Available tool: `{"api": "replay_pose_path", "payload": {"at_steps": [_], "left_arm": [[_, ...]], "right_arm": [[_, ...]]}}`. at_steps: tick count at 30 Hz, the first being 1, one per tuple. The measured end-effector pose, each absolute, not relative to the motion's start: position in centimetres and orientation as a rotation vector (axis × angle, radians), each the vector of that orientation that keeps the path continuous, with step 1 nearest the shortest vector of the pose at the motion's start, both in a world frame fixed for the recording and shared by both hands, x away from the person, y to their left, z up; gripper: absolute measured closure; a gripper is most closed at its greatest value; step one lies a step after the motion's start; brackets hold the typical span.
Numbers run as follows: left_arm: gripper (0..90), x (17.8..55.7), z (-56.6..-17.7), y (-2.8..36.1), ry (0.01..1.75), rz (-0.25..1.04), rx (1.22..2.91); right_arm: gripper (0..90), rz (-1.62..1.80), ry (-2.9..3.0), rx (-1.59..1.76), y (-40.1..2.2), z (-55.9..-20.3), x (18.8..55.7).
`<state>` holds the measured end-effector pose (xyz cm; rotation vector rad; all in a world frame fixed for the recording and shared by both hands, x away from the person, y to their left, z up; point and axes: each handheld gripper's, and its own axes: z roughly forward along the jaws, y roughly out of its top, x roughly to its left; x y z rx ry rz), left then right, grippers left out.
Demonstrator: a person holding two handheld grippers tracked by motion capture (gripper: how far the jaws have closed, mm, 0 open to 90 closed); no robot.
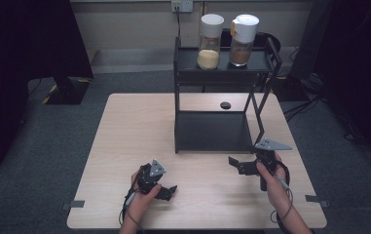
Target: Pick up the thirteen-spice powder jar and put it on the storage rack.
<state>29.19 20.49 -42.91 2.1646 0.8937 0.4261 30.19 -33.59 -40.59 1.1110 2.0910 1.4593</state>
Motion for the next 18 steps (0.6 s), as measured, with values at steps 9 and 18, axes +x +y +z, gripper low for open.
{"api": "replay_pose_path", "payload": {"at_steps": [9, 18], "left_arm": [[0.0, 29.2, -42.9, 20.5, 0.893, 0.426, 2.165], [0.0, 29.2, -42.9, 20.5, 0.894, 0.426, 2.165]], "right_arm": [[1.5, 1.427, 2.105, 1.113, -34.4, -41.0, 29.6], [1.6, 1.394, 2.130, 1.121, -35.5, -41.6, 29.2]]}}
